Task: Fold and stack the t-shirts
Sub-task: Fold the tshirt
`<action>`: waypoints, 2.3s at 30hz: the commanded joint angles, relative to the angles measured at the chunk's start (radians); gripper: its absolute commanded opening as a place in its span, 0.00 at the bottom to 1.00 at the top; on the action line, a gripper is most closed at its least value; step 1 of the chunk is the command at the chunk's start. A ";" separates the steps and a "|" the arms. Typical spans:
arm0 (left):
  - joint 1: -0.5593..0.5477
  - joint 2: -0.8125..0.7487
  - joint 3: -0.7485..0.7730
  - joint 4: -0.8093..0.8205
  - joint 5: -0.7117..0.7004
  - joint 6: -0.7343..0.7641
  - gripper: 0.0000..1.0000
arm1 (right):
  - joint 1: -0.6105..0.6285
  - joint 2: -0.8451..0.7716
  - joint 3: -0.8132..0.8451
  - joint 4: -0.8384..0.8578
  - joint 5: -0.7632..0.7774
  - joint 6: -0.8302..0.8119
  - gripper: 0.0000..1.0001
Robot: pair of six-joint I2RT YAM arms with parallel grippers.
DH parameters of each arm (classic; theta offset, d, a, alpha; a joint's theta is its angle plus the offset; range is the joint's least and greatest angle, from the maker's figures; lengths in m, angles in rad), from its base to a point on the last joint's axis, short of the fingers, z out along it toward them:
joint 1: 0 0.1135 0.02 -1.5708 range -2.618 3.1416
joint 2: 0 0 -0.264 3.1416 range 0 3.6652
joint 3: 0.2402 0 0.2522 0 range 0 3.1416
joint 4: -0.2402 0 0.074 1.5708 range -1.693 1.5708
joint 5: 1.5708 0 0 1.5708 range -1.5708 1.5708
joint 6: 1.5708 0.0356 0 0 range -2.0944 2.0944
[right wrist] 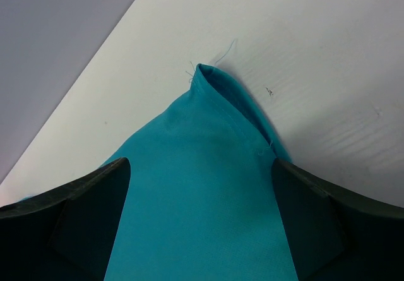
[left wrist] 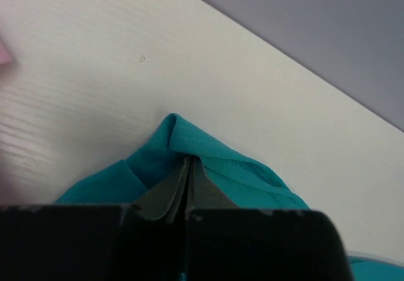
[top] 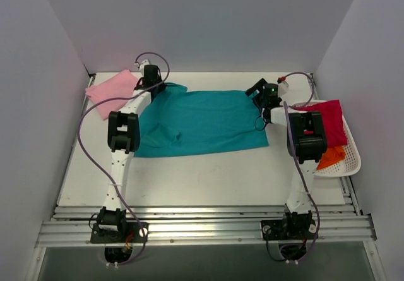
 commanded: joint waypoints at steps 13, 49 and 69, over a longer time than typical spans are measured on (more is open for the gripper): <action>-0.002 -0.251 -0.170 0.087 -0.016 0.075 0.94 | -0.002 -0.185 -0.086 0.023 0.031 -0.028 0.91; -0.010 0.158 0.359 -0.162 0.030 0.041 0.63 | -0.061 -0.059 -0.079 0.088 -0.007 0.001 0.91; -0.002 0.088 0.235 -0.043 0.013 0.066 0.02 | -0.062 0.042 0.009 0.112 -0.078 -0.010 0.90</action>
